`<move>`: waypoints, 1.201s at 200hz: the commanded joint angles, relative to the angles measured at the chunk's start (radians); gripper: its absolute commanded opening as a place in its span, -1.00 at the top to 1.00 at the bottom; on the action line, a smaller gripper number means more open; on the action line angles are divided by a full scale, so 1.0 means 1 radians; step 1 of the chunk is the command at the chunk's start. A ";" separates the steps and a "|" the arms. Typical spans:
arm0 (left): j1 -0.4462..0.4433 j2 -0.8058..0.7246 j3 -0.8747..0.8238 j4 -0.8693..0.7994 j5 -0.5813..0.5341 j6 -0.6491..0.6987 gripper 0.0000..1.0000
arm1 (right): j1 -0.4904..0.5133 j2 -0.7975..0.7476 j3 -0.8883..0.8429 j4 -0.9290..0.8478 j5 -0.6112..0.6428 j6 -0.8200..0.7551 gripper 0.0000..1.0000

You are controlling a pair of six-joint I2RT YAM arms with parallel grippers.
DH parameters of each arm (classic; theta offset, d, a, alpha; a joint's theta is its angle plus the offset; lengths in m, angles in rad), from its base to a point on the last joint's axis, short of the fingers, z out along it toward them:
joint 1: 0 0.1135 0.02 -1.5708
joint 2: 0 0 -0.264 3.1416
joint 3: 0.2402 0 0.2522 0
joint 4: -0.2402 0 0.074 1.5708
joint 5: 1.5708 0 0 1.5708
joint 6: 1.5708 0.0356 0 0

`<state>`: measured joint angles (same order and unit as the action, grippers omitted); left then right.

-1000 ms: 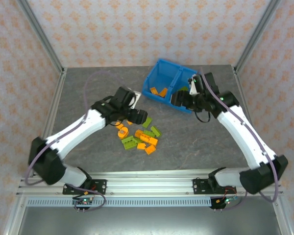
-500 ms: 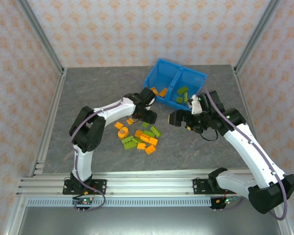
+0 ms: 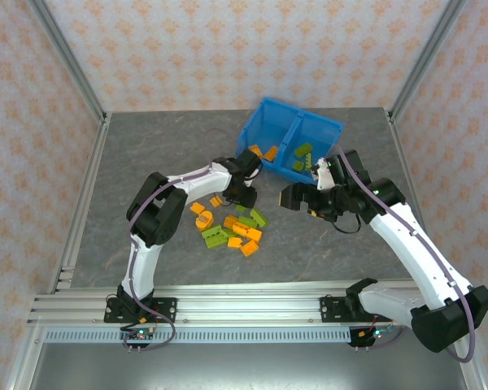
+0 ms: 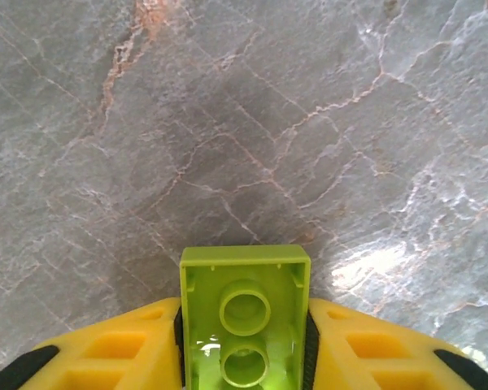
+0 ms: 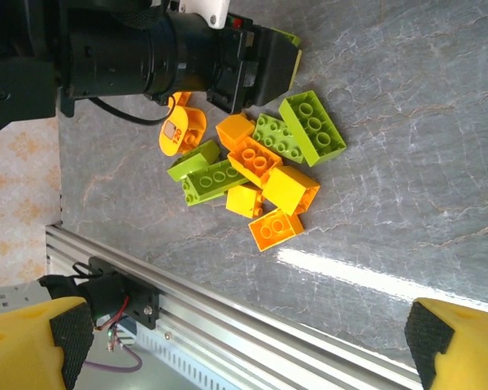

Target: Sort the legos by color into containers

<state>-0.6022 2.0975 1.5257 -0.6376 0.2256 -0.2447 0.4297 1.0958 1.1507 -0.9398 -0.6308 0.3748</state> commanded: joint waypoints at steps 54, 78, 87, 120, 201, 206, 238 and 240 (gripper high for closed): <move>-0.043 -0.093 0.221 0.009 0.078 0.004 0.36 | 0.004 -0.056 0.030 0.058 0.161 0.121 -0.99; -0.067 0.013 0.457 -0.003 0.047 0.035 0.37 | 0.003 -0.077 0.037 0.053 0.260 0.144 -0.99; -0.077 0.067 0.559 -0.017 0.020 0.047 0.37 | 0.003 -0.085 0.041 0.044 0.282 0.150 -0.99; -0.088 0.299 0.950 -0.064 -0.035 0.056 0.39 | 0.004 -0.141 0.022 0.037 0.320 0.189 -0.99; -0.102 0.517 1.145 0.094 -0.098 0.067 0.27 | 0.004 -0.210 -0.039 0.013 0.317 0.212 -0.99; -0.103 0.520 1.148 0.096 -0.095 0.067 0.24 | 0.004 -0.211 -0.037 0.010 0.319 0.212 -0.99; -0.121 0.483 1.151 0.092 -0.082 0.090 -0.10 | 0.003 -0.217 -0.046 0.012 0.327 0.211 -0.99; -0.122 0.477 1.151 0.092 -0.081 0.093 -0.10 | 0.004 -0.217 -0.047 0.014 0.327 0.212 -0.99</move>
<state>-0.7010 2.6583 2.6400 -0.5915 0.1699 -0.1875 0.4297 0.8963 1.1179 -0.9176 -0.3351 0.5762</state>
